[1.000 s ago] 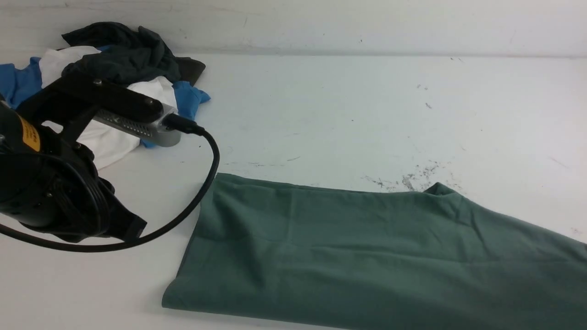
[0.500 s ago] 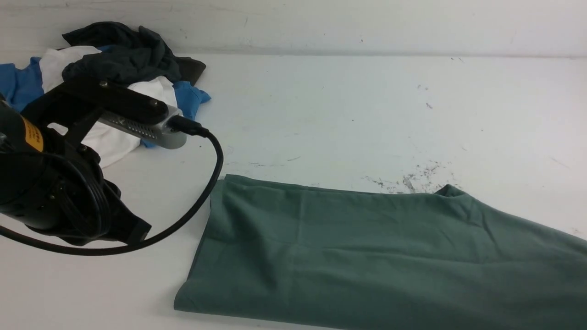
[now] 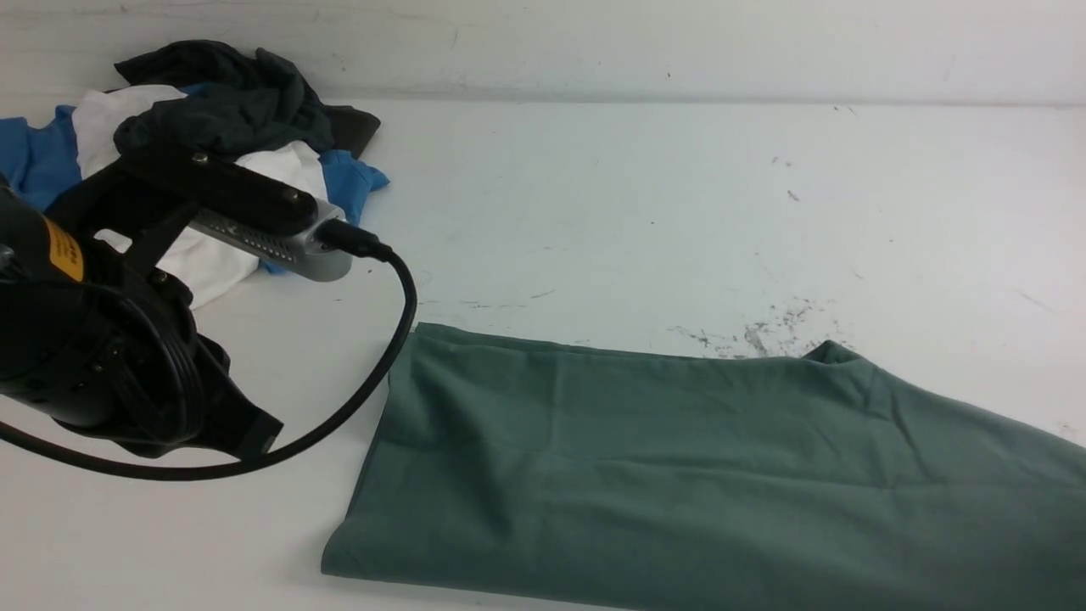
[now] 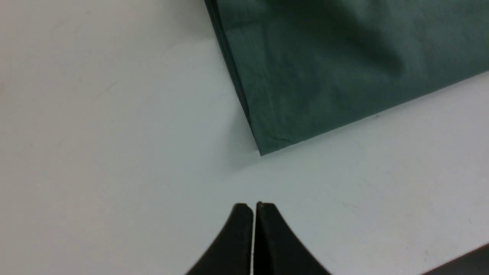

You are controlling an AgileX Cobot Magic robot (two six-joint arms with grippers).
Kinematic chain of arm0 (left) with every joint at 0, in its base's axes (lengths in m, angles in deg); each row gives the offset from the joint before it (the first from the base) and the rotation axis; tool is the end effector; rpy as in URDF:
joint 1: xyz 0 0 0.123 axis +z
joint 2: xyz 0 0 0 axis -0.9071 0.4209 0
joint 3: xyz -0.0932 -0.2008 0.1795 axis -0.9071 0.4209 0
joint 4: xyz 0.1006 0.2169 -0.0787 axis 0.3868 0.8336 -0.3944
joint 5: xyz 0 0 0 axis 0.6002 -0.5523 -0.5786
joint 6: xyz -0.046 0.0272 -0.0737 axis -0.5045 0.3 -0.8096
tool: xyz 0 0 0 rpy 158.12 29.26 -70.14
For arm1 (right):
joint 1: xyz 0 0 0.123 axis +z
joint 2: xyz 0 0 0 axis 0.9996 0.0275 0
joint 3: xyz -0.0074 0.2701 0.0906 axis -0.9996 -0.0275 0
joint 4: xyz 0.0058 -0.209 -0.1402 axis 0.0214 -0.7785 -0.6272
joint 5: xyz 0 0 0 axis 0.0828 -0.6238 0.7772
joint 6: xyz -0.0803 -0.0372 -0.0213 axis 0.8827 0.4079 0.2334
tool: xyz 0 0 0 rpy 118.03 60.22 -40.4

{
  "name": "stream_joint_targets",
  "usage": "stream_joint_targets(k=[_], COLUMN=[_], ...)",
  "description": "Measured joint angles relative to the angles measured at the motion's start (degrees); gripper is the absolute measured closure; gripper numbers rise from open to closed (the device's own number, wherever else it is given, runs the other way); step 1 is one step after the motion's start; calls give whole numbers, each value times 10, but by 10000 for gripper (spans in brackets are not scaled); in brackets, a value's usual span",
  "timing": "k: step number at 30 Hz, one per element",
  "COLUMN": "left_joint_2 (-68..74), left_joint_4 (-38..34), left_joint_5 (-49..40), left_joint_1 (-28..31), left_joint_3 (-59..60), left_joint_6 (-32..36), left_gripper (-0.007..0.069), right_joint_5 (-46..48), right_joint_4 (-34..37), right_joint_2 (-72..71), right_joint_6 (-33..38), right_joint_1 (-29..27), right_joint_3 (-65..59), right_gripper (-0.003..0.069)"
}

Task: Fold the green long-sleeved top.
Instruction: Use the right arm to clamp the right edge of the fabric, then use the right arm to drag the right edge of the fabric to the left and folds it over the left edge

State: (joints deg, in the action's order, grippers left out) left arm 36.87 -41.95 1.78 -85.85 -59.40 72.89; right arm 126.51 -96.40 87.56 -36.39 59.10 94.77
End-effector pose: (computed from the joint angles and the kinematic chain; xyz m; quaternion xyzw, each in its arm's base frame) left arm 0.2016 -0.0808 0.3346 0.2283 0.9525 -0.0489 0.1954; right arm 0.2523 -0.1580 0.1943 -0.2951 -0.9515 0.0695 0.0521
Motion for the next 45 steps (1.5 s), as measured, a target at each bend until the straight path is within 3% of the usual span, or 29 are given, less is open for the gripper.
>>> stream_joint_targets(k=[2, 8, 26, 30, 31, 32, 34, 42, 45], left_joint_2=[0, 0, 0, 0, 0, 0, 0, 0, 0], left_joint_4=[-3, -12, -14, -14, -14, -14, -14, -14, -14], left_joint_5=[0, 1, 1, 2, 2, 2, 2, 2, 2], left_joint_1=[0, 0, 0, 0, 0, 0, 0, 0, 0], left_joint_3=[0, 0, 0, 0, 0, 0, 0, 0, 0], left_joint_6=[0, 1, 1, 1, 1, 1, 1, 2, 2], left_gripper=[629, 629, 629, 629, 629, 629, 629, 629, 629], right_joint_5=[3, -22, -19, -12, -9, -6, -5, 8, 53], right_joint_4=[50, 98, 102, 120, 133, 140, 145, 128, 138], right_joint_2=[0, 5, 104, 111, 112, 112, 110, 66, 21], right_joint_6=[50, 107, 122, 131, 136, 135, 135, 118, 110], right_joint_1=[-29, -41, -41, -41, -41, -40, -39, -22, 23], right_joint_3=[-1, -3, 11, 16, 17, 18, 18, 30, 95], right_gripper=[110, 110, 118, 263, 402, 494, 582, 589, 589])
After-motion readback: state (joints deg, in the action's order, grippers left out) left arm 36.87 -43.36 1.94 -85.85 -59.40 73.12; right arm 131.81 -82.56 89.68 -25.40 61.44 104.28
